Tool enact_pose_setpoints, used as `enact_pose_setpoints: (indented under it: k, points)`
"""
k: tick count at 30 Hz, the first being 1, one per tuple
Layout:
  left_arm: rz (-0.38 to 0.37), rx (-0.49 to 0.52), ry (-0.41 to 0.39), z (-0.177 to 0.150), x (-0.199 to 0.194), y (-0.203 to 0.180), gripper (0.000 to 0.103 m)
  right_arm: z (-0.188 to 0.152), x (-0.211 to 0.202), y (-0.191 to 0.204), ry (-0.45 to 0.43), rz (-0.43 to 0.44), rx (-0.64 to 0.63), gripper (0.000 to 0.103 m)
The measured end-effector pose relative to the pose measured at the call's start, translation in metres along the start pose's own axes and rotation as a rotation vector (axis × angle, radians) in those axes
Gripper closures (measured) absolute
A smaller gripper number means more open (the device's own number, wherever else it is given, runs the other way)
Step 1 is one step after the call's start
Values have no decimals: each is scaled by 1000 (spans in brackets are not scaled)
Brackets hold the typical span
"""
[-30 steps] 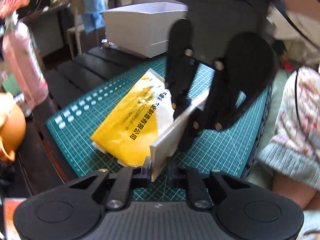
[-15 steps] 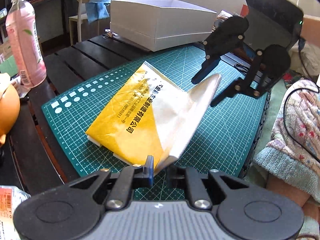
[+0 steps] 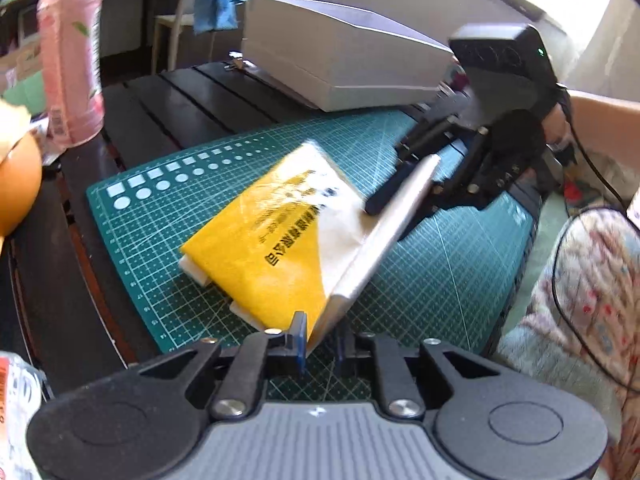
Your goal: Fold shopping bag
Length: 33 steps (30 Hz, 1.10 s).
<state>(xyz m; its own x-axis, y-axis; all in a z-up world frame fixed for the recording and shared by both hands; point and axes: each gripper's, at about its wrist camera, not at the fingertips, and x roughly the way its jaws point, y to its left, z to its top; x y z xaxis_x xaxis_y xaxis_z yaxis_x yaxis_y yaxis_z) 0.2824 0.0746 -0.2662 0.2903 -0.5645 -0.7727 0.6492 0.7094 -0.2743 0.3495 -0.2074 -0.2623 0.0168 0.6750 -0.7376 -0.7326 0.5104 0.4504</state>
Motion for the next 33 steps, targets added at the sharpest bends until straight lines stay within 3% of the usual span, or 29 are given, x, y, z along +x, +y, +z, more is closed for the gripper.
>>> enact_pose_setpoints:
  k: [2,5,8,11,13,16,18,21,24,29,33]
  points:
    - [-26,-83,21,2,-1,6,87,2,-1,-5,23,19,92,70]
    - [-157,-293,127,-1,-1,21,86,-2,1,-16,98,96,340,71]
    - [-174,-374,144,-5,-2,27,84,-16,5,-23,171,160,587,71]
    - [-208,-454,169,-3,3,38,84,-18,2,-18,152,135,642,70]
    - [-229,-467,179,-1,7,43,85,-12,-10,-2,98,47,545,62]
    - [-261,-495,193,1,15,51,88,-8,-40,46,-43,-276,257,60]
    - [-278,-511,195,1,17,54,89,-15,-57,89,-162,-438,29,60]
    - [-308,-544,195,-2,21,60,89,-26,-55,130,-258,-461,-128,61]
    - [-321,-565,192,-3,23,63,89,-25,-30,144,-258,-457,-176,63]
    - [-344,-607,190,-5,26,68,91,-9,14,146,-249,-442,-167,67]
    - [-365,-652,198,-6,32,74,94,6,45,130,-177,-443,-124,67]
